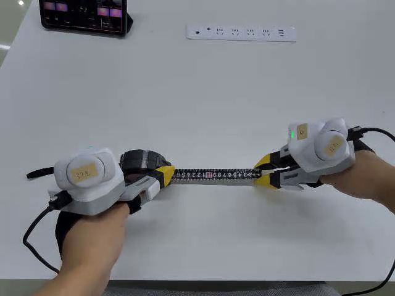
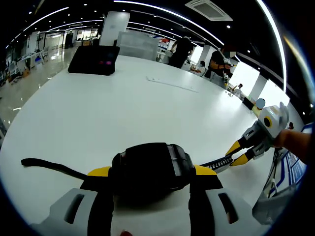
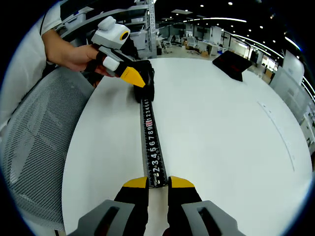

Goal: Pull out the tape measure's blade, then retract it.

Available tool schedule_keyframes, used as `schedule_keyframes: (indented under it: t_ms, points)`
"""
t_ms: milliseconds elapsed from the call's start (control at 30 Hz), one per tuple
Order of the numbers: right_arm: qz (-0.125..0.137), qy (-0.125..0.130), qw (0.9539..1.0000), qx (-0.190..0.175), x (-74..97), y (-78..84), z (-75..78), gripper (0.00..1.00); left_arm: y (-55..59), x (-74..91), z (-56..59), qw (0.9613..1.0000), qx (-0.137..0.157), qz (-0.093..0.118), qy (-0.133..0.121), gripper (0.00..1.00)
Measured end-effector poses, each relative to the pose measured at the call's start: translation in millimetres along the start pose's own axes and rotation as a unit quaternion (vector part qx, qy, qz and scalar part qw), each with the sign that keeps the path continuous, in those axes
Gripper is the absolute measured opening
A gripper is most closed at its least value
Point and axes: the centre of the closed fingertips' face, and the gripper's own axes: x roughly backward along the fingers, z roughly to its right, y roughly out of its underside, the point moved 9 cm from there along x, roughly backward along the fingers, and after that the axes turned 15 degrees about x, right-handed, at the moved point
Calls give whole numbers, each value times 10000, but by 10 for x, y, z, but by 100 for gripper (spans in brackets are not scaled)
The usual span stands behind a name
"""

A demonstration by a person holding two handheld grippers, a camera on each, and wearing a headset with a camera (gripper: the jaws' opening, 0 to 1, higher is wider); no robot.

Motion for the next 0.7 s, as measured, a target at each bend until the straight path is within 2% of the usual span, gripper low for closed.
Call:
schedule_keyframes:
  t_ms: [233,700]
  points:
    - [69,-15,10000,2,-69,-44,31,11,0,-1,-5,10000,23,5,16,57]
    - [247,-77,9997,50,-218,-258,62,11,-5,2,-12,10000,45,12,44,57]
